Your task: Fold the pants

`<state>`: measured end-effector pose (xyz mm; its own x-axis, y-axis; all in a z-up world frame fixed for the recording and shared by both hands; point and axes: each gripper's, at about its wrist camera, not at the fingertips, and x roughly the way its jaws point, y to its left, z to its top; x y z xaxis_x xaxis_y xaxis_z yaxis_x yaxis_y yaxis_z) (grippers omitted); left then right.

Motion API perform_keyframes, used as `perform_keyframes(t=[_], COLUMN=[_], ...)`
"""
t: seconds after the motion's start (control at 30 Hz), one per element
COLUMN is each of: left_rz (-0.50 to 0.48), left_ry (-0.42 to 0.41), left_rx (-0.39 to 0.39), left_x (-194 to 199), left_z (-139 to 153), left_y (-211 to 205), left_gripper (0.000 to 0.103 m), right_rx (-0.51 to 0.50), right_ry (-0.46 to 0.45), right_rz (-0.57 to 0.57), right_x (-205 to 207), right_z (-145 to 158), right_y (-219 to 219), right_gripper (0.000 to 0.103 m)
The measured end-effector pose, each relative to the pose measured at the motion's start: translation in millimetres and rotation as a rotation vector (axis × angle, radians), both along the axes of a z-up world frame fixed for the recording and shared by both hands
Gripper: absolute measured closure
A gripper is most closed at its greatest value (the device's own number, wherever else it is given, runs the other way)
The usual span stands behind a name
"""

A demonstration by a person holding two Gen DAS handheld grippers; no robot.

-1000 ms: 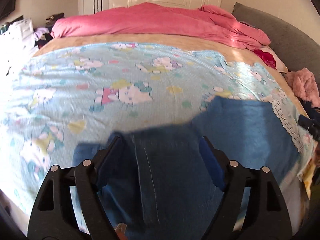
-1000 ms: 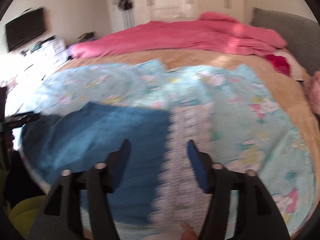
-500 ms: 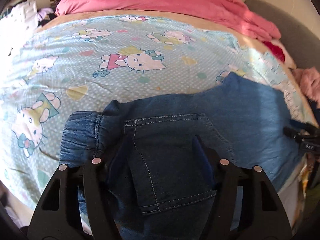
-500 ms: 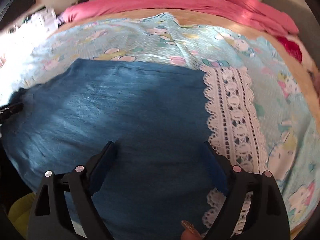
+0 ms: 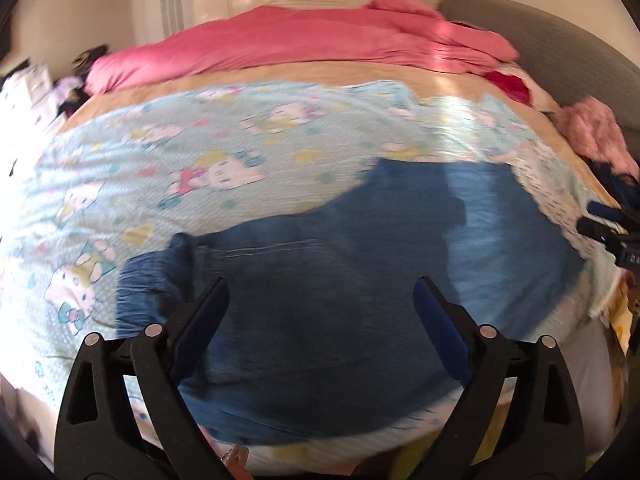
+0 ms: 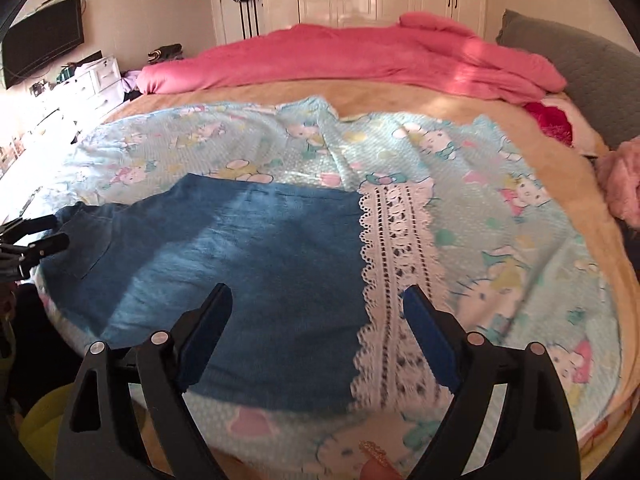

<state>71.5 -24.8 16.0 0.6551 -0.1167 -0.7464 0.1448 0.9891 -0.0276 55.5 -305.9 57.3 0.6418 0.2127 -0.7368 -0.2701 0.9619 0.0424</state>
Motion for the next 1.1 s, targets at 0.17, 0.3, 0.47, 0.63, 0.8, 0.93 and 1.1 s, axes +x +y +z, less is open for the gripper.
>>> perform_keyframes(t=[0.17,0.3,0.47,0.63,0.8,0.93,1.1], left_rz=[-0.097,-0.115,-0.046,-0.025,-0.032,-0.033,-0.029], left_ry=[0.020,0.043,0.137,0.189,0.190,0.187,0.179], left_rx=[0.005,0.037,0.067,0.033,0.035,0.015,-0.015], left_x=[-14,-20,-11,-7,-8,-5,-5], left_z=[-8,-21,-47,-62,-64,-62,-56], left_y=[-37,-52,-37,-25,-26,-23,-21], left_gripper=[0.014,0.013,0.013,0.013,0.011,0.011,0.011], right_rx=[-0.012,-0.001,-0.021,-0.048,-0.059,-0.048,0.019], right_ry=[-0.003,0.029,0.099,0.193,0.187,0.187,0.177], right_rz=[0.057,0.108,0.074,-0.025,-0.030,-0.035,-0.037], right_x=[-16,-19,-11,-8,-13,-14,-15], right_z=[-2,-14,-35,-57,-58,-58,-40], right_y=[19,41,46,16,14,14,5], right_gripper=[0.017,0.017,0.017,0.029,0.028,0.027,0.024])
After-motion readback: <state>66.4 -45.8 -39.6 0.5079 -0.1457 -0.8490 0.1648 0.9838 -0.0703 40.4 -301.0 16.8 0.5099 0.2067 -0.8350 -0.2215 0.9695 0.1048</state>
